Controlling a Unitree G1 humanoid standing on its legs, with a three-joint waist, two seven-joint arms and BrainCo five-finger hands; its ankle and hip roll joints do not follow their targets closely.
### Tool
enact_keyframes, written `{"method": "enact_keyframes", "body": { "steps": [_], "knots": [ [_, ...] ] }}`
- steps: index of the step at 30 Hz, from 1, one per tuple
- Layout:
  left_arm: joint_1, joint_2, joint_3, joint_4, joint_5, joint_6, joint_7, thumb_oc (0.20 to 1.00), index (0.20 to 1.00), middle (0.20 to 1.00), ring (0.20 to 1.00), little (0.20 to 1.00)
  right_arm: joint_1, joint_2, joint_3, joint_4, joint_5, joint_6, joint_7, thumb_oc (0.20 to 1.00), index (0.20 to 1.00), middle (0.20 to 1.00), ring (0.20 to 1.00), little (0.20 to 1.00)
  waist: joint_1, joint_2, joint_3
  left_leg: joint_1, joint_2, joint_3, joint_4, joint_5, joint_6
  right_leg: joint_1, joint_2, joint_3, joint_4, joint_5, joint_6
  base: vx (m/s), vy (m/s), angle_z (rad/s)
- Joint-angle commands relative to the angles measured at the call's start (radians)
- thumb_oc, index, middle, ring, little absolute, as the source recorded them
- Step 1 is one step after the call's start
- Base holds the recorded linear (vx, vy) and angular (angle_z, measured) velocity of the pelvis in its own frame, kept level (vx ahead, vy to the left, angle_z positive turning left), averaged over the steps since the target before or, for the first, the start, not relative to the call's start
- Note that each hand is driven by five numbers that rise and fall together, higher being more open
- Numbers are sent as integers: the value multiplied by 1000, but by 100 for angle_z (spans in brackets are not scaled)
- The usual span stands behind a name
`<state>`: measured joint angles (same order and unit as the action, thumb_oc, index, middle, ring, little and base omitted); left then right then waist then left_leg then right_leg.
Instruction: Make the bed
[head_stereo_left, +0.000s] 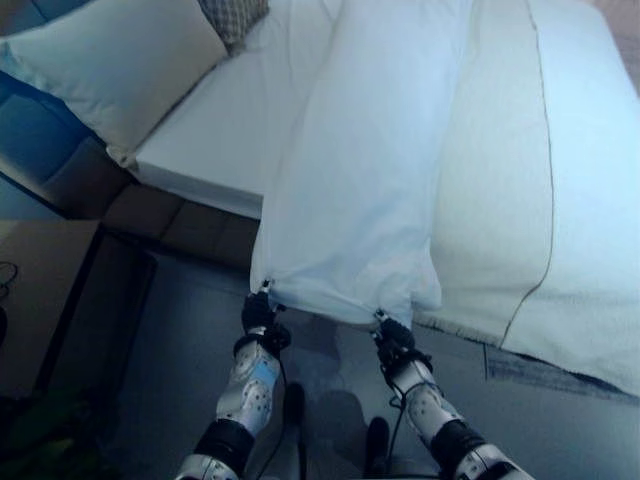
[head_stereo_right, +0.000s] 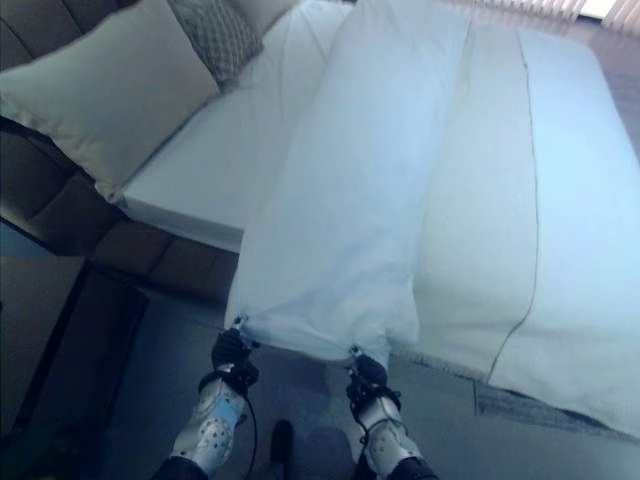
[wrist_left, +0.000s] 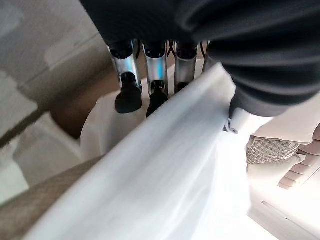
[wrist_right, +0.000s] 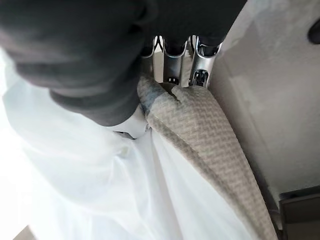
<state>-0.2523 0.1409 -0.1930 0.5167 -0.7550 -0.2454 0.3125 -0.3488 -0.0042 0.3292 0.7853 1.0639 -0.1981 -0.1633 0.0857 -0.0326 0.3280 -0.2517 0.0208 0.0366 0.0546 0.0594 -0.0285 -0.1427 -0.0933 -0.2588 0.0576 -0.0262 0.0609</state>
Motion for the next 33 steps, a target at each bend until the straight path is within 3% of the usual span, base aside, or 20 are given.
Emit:
{"method": "enact_keyframes", "body": {
  "steps": [1, 5, 6, 7, 8, 9, 11, 14, 22, 26, 29, 30, 31, 33],
  "knots": [
    [28, 66, 80, 19, 10, -99, 80, 200, 200, 200, 200, 200, 75, -23, 7, 47, -33, -24, -61, 200, 200, 200, 200, 200, 35, -24, 12, -23, -60, 27, -53, -12, -13, -52, -13, 15, -68, 97, 58, 36, 20, -19],
    [-13, 58, 65, 85, 16, -96, 96, 200, 200, 200, 200, 200, 45, -23, -1, 97, -25, -39, -86, 200, 200, 200, 200, 200, 34, -15, 23, -46, -62, 27, -83, 16, -20, -68, 1, 47, -118, 112, 53, 26, -5, 8],
    [-39, 53, 57, 161, 21, -80, 96, 200, 200, 200, 200, 200, 18, -20, -12, 147, -19, -36, -91, 407, 407, 407, 407, 407, 33, -5, 31, -47, -59, 27, -119, 35, -28, -82, 10, 54, -142, 127, 53, 49, -41, 13],
    [-55, 55, 49, 212, 32, -58, 95, 878, 878, 878, 878, 878, 0, -25, -15, 186, -36, -26, -101, 1000, 1000, 1000, 1000, 1000, 33, -2, 32, -51, -56, 29, -130, 42, -31, -91, 13, 44, -145, 129, 55, 57, -71, 15],
    [-83, 60, 36, 280, 54, -32, 97, 1000, 1000, 1000, 1000, 1000, -24, -34, -14, 236, -68, -8, -109, 1000, 1000, 1000, 1000, 1000, 31, 5, 37, -56, -54, 24, -138, 52, -35, -100, 18, 46, -145, 130, 53, 16, -54, 8],
    [-85, 60, 36, 282, 53, -33, 96, 1000, 1000, 1000, 1000, 1000, -26, -34, -15, 238, -68, -8, -108, 1000, 1000, 1000, 1000, 1000, 31, 5, 38, -57, -54, 23, -138, 52, -35, -100, 19, 45, -145, 130, 53, 17, -84, 6],
    [-139, 72, 35, 420, 98, 2, 86, 1000, 1000, 1000, 1000, 1000, -74, -74, 17, 333, -253, 66, -102, 1000, 1000, 1000, 1000, 1000, 19, 11, 43, -68, -51, 11, -142, 64, -43, -117, 25, 35, -145, 130, 51, 25, -101, 11],
    [-137, 73, 51, 523, 163, 35, 83, 1000, 1000, 1000, 1000, 1000, -79, -124, 30, 414, -454, 124, -84, 1000, 1000, 1000, 1000, 1000, 5, 19, 36, -64, -49, 4, -142, 66, -44, -117, 30, 37, -145, 124, 46, 35, -87, 9],
    [27, 79, 79, 723, 451, 150, 7, 1000, 1000, 1000, 1000, 1000, 44, -289, 54, 479, -999, 198, -62, 1000, 1000, 1000, 1000, 1000, -51, 42, -19, 58, -38, 11, -122, 20, -21, -50, 42, 64, -40, 31, 14, 71, -64, 16],
    [85, 87, 111, 651, 433, 123, -45, 1000, 1000, 1000, 1000, 1000, 113, -359, -14, 350, -983, 177, -46, 1000, 1000, 1000, 1000, 1000, -70, 43, -30, 94, -34, 23, -8, -30, -26, 12, 41, 72, -16, 2, 4, 82, -79, -15],
    [106, 103, 78, 449, 384, 85, -82, 1000, 1000, 1000, 1000, 1000, 136, -409, -43, 214, -947, 146, -24, 1000, 1000, 1000, 1000, 1000, -72, 41, -7, 64, -44, 16, 127, -49, -41, 45, 31, 65, -9, -11, -8, -21, -59, 4],
    [106, 103, 78, 449, 384, 86, -82, 1000, 1000, 1000, 1000, 1000, 136, -409, -43, 214, -947, 146, -24, 1000, 1000, 1000, 1000, 1000, -72, 41, -10, 61, -45, 15, 127, -47, -41, 42, 31, 65, -9, -10, -8, 6, -7, 6],
    [107, 127, 57, 316, 335, 65, -120, 1000, 1000, 1000, 1000, 1000, 124, -444, -47, 97, -929, 131, -12, 1000, 1000, 1000, 1000, 1000, -65, 39, -4, 25, -53, -24, 168, -38, -46, 64, 23, 68, -10, -19, -8, 39, 6, 4],
    [96, 148, 42, 250, 300, 56, -146, 1000, 1000, 1000, 1000, 1000, 105, -455, -51, 47, -896, 127, 1, 1000, 1000, 1000, 1000, 1000, -62, 39, -19, -9, -41, -18, 106, -23, -39, 76, 23, 71, -20, -20, 1, 101, 30, 7]
  ]
}}
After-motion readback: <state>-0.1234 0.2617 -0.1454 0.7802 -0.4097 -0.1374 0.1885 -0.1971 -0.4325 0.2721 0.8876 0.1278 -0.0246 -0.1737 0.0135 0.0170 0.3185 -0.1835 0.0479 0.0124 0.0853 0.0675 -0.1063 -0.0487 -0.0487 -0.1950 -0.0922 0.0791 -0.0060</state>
